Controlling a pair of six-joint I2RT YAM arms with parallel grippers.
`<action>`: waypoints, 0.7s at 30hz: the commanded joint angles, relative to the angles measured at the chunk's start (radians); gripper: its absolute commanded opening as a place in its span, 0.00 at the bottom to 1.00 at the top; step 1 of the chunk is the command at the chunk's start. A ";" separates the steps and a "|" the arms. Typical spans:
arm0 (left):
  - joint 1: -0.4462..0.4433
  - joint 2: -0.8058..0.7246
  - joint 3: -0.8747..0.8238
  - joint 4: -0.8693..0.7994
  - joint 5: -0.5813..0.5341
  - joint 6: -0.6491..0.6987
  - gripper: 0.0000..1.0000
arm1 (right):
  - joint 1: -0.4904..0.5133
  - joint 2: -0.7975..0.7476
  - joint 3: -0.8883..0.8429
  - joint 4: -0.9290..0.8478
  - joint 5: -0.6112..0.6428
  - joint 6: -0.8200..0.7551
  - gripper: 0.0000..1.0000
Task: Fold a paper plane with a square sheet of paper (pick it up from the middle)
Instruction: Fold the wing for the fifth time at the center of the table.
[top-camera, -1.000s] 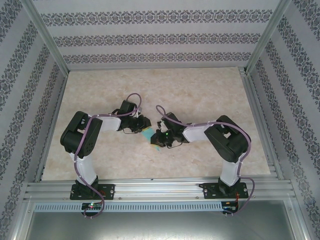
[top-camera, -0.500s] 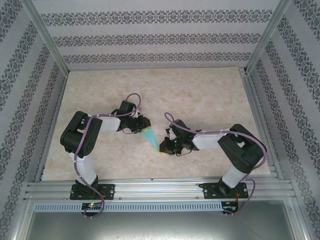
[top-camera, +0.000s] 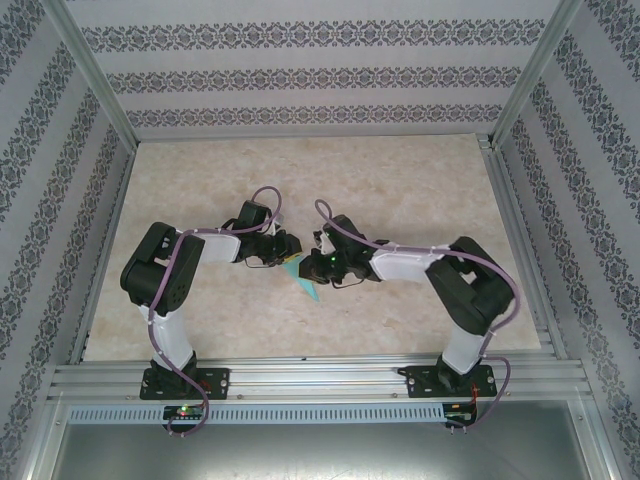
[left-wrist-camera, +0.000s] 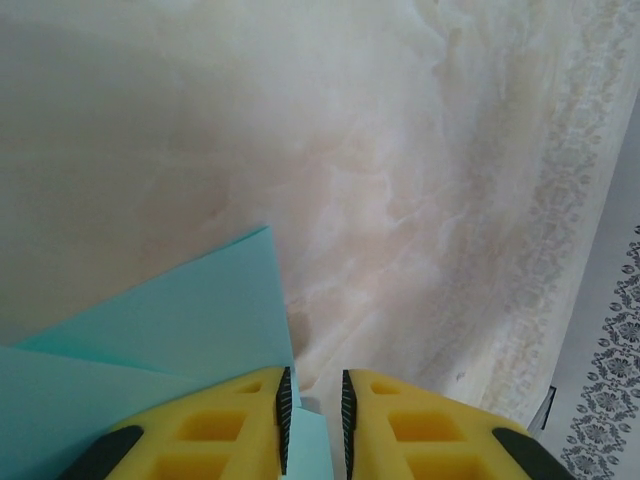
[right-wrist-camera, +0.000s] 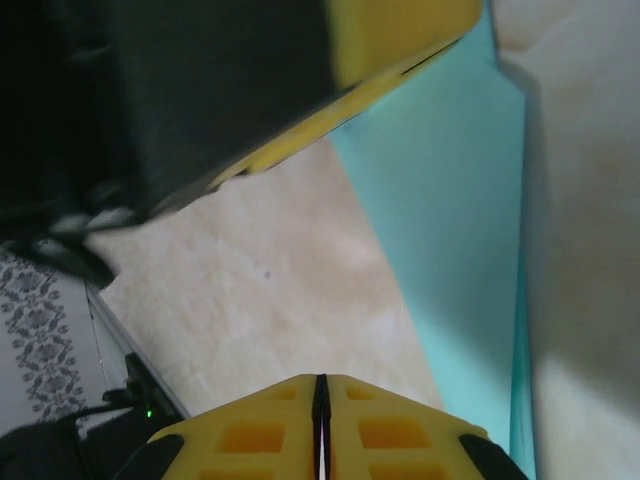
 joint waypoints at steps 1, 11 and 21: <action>0.011 0.049 -0.032 -0.061 -0.050 0.014 0.25 | -0.006 0.079 0.014 0.053 0.020 0.054 0.09; 0.026 0.030 -0.010 -0.091 -0.053 0.067 0.25 | -0.008 0.090 -0.122 -0.014 0.045 0.018 0.00; 0.123 0.040 0.030 -0.056 0.035 0.117 0.29 | -0.003 0.093 -0.154 0.003 0.008 0.012 0.00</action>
